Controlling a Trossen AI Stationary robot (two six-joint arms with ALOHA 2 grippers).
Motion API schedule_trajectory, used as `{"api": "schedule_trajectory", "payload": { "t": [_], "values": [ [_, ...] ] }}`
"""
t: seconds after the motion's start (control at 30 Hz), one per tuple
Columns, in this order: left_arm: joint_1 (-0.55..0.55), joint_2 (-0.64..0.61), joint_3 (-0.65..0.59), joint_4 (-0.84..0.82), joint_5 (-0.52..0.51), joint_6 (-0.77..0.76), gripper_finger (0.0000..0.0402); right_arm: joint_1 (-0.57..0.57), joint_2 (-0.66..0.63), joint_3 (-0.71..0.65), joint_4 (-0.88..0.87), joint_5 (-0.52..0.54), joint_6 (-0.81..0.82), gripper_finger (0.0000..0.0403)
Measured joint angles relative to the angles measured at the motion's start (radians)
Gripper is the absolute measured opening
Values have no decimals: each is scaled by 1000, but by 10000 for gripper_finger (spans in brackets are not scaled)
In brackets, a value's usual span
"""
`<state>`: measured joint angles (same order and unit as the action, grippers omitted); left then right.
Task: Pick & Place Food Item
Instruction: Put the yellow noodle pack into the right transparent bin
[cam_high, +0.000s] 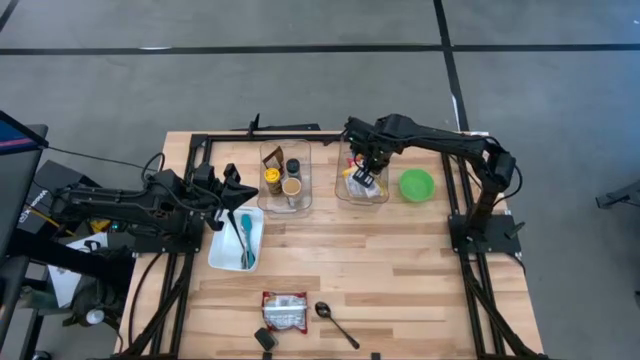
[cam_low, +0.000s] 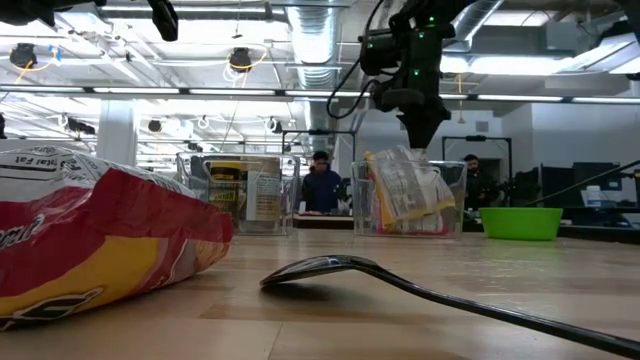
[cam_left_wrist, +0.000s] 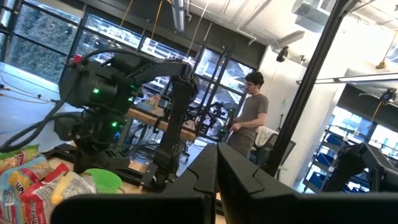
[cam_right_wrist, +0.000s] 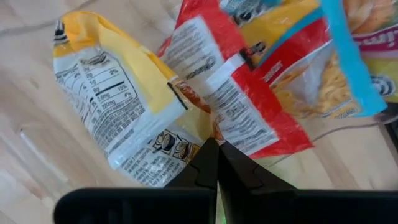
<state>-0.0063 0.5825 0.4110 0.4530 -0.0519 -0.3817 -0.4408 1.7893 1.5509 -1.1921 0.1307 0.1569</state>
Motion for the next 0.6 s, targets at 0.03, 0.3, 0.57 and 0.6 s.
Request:
{"api": "schedule_trajectory", "payload": {
  "t": [0.03, 0.3, 0.57, 0.6],
  "values": [
    [0, 0, 0, 0, 0, 0, 4, 0, 0, 0, -3, 0, -4, 0],
    [0, 0, 0, 0, 0, 0, 4, 0, -1, -33, 6, -1, -8, 0],
    [0, 0, 0, 0, 0, 0, 4, 0, -1, -41, 4, 0, -11, 19],
    [0, 0, 0, 0, 0, 0, 4, 0, -1, -41, 4, 0, -11, 25]
  ]
}}
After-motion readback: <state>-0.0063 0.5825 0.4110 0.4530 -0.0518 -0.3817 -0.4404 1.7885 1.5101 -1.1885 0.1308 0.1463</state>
